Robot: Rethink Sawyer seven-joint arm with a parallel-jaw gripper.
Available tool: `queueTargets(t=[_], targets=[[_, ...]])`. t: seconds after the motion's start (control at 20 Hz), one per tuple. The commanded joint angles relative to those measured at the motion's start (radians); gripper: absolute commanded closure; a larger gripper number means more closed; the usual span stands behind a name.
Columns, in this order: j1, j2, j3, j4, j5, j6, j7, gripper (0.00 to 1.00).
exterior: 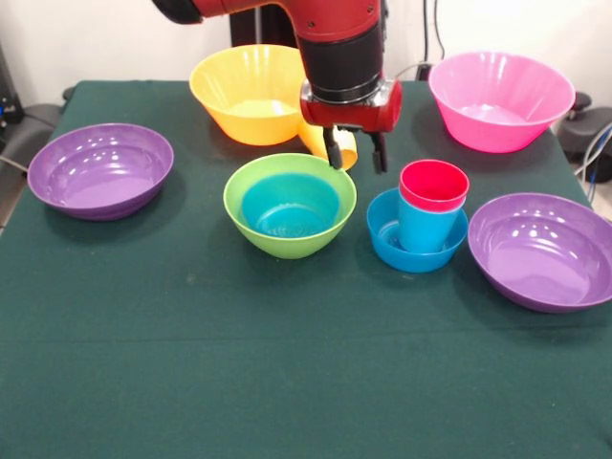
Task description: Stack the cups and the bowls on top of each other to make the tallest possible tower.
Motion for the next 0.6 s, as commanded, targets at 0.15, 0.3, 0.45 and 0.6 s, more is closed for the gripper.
queueTargets(t=[0.15,0.3,0.45,0.6], targets=[[0.017,0.078,-0.005,-0.099,-0.102,0.002,-0.189,0.0],[0.026,0.112,-0.016,-0.109,-0.13,-0.047,-0.178,0.0],[0.027,0.102,-0.018,-0.11,-0.138,-0.037,-0.177,0.0],[0.023,0.089,-0.014,-0.102,-0.146,-0.024,-0.176,0.0]])
